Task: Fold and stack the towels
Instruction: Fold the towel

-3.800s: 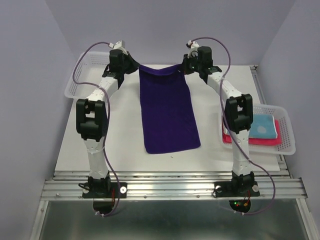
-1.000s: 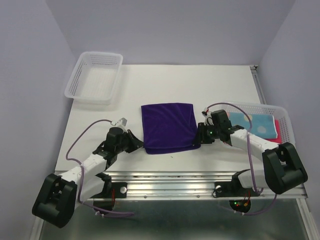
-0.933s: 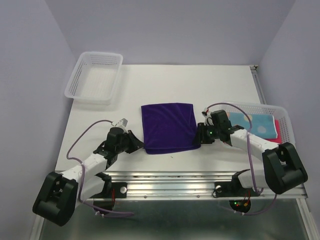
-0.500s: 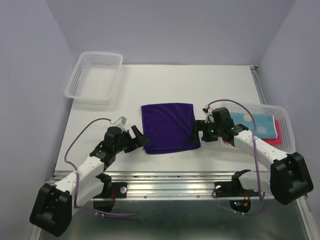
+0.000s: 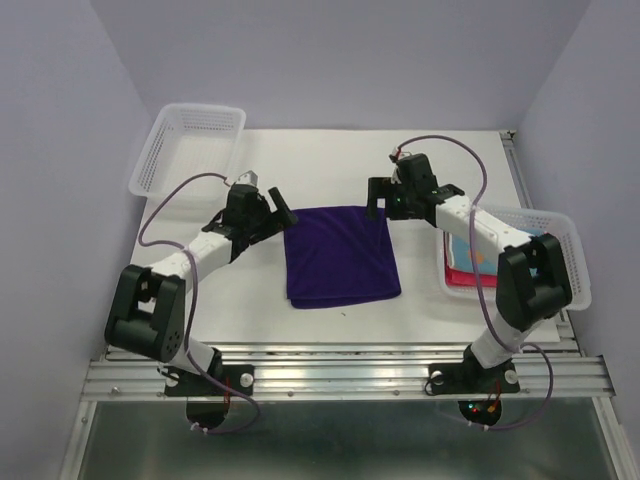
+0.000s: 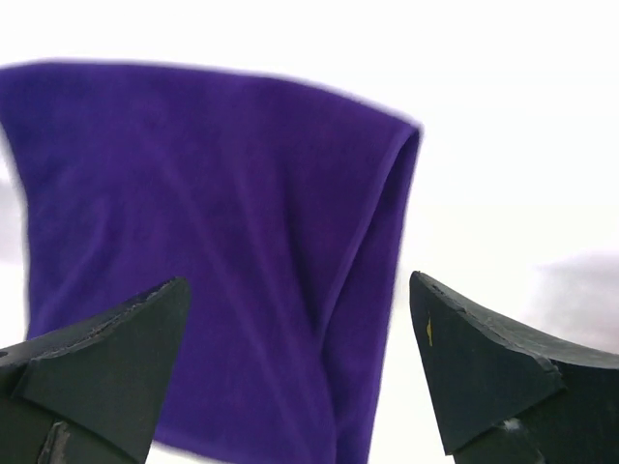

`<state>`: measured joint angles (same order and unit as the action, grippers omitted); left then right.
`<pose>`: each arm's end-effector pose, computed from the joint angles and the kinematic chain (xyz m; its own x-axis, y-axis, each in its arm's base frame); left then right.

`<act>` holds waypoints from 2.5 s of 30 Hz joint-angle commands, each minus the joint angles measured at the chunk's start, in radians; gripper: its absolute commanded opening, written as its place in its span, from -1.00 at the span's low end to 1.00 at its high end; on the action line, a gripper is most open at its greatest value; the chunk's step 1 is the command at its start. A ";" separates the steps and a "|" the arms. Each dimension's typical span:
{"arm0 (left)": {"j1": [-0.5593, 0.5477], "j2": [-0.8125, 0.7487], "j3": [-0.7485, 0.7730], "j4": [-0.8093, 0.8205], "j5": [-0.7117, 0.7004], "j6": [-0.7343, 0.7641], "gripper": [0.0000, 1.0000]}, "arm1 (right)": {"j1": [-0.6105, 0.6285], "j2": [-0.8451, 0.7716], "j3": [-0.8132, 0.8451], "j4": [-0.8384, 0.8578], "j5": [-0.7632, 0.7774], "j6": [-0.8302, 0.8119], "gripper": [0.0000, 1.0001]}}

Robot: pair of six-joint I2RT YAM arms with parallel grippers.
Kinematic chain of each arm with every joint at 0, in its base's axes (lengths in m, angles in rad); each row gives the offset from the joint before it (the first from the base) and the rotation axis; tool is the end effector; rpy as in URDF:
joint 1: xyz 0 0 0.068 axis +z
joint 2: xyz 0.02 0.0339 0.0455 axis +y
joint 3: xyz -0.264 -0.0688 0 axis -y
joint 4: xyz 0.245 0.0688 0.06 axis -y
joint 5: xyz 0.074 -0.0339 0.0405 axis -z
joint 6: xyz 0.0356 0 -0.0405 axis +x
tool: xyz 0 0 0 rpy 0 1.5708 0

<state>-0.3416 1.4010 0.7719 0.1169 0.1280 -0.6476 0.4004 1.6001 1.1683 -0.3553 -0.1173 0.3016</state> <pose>0.2850 -0.1061 0.2245 -0.6320 -0.4103 -0.6574 0.0700 0.8146 -0.5757 0.3230 0.1413 0.2519 -0.7604 -0.0015 -0.6494 -0.2485 0.9246 0.2888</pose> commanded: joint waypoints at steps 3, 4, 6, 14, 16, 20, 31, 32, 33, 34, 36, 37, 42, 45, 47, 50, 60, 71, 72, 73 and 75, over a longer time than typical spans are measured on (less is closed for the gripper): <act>0.046 0.212 0.219 -0.003 0.034 0.092 0.83 | -0.009 0.233 0.227 -0.076 0.205 -0.041 0.91; 0.052 0.242 0.240 -0.008 0.041 0.104 0.79 | -0.017 0.256 0.269 -0.080 0.205 -0.042 0.87; 0.062 0.314 0.297 -0.022 0.053 0.114 0.69 | -0.020 0.316 0.295 -0.086 0.202 -0.048 0.72; 0.085 0.487 0.414 -0.057 0.041 0.132 0.44 | -0.037 0.435 0.375 -0.096 0.182 -0.067 0.32; 0.087 0.507 0.435 -0.059 0.035 0.134 0.40 | -0.038 0.451 0.387 -0.094 0.189 -0.067 0.24; 0.087 0.556 0.469 -0.063 0.038 0.138 0.23 | -0.051 0.475 0.412 -0.091 0.200 -0.073 0.21; 0.087 0.596 0.487 -0.054 0.079 0.146 -0.91 | -0.069 0.505 0.436 -0.086 0.123 -0.085 -0.52; 0.087 0.601 0.487 -0.053 0.085 0.147 -1.00 | -0.069 0.505 0.438 -0.085 0.123 -0.093 -0.55; 0.087 0.601 0.487 -0.049 0.088 0.151 -1.00 | -0.069 0.506 0.442 -0.085 0.122 -0.094 -0.56; 0.087 0.602 0.487 -0.045 0.088 0.151 -1.00 | -0.069 0.506 0.445 -0.085 0.131 -0.101 -0.60; 0.087 0.595 0.480 -0.045 0.065 0.155 -1.00 | -0.068 0.508 0.458 -0.091 0.139 -0.116 -0.72; 0.087 0.587 0.475 -0.040 0.052 0.157 -1.00 | -0.069 0.506 0.462 -0.093 0.143 -0.131 -0.83; 0.087 0.558 0.457 -0.023 0.019 0.161 -1.00 | -0.072 0.518 0.514 -0.108 0.171 -0.193 -0.91; 0.087 0.549 0.460 -0.022 0.013 0.164 -1.00 | -0.080 0.532 0.542 -0.116 0.170 -0.216 -0.92; 0.087 0.546 0.460 -0.020 0.013 0.167 -1.00 | -0.083 0.537 0.544 -0.114 0.153 -0.225 -0.95; 0.087 0.535 0.460 -0.019 0.015 0.166 -1.00 | -0.086 0.541 0.533 -0.103 0.128 -0.240 -0.99; 0.069 0.366 0.307 0.081 0.090 0.149 -1.00 | -0.086 0.410 0.403 -0.053 0.059 -0.243 -0.99; 0.000 0.146 0.057 0.170 0.087 0.105 -1.00 | -0.086 0.180 0.165 0.001 -0.030 -0.233 -0.99; -0.005 0.132 0.041 0.174 0.087 0.092 -1.00 | -0.086 0.164 0.136 -0.005 -0.033 -0.233 -0.99; -0.011 0.115 0.008 0.182 0.085 0.089 -1.00 | -0.086 0.135 0.123 -0.016 -0.036 -0.233 -0.99; -0.017 0.064 -0.035 0.185 0.084 0.072 -1.00 | -0.086 0.086 0.072 -0.034 -0.033 -0.217 -0.99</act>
<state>-0.3481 1.5585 0.7940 0.2504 0.2123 -0.5457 0.3210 1.7802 1.3197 -0.4026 -0.1291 0.0753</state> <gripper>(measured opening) 0.040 0.055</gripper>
